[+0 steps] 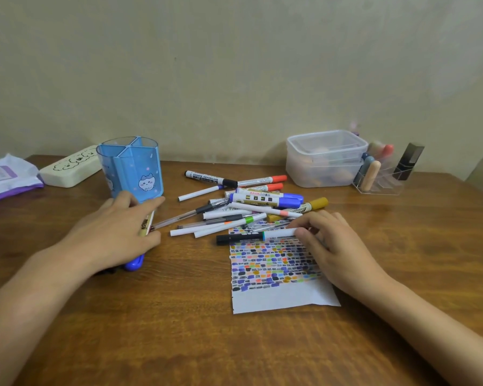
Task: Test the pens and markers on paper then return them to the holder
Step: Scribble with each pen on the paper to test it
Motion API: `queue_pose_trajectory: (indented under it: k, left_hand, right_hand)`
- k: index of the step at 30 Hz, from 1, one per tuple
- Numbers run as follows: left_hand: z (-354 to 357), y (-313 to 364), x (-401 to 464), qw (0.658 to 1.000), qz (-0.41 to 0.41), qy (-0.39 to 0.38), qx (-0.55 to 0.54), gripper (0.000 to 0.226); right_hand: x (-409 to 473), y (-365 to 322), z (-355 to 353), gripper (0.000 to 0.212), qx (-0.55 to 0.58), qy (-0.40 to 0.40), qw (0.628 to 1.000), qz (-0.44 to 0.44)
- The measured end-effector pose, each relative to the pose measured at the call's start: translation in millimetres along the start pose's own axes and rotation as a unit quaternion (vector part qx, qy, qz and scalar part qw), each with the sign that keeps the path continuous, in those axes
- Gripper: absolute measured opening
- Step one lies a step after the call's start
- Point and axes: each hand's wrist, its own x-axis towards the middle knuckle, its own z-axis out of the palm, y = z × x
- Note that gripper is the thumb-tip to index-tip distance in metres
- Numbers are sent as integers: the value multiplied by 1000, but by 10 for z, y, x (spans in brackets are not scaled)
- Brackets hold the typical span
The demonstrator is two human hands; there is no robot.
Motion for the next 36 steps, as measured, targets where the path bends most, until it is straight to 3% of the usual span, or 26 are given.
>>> queue_pose_trajectory:
  k: [4,7,9,13,25,30,34,36]
  left_hand:
    - [-34,60,-24,999,-1,48,4,70]
    - [-56,243,-118,978,86,175,-68,55]
    - [-67,466,-232,956,166,205,-131,52]
    - [40,827,-408,934,266,178,-160,61]
    - [97,979,-510,931,277,131,-200,35]
    - [57,1004,-549,926,282,151,-202,44]
    - [38,1062,-597,920,299,159,-197,35]
    - [26,1098,-634,916,313,144,-207,33]
  right_hand:
    - [-3,-34,-17,13,49,30,998,7]
    - [-24,-113,-58,26,88,51,995,2]
    - [-61,-207,-91,30,125,45,991,-1]
    - [-124,-332,-114,29,190,20,982,-4]
    - [-136,-508,-264,27,402,-72,911,60]
    - [-119,-493,-285,28,407,-107,904,81]
    - [-175,-512,-195,23,383,-131,914,30]
    - [-206,-554,-157,31,371,-139,918,18]
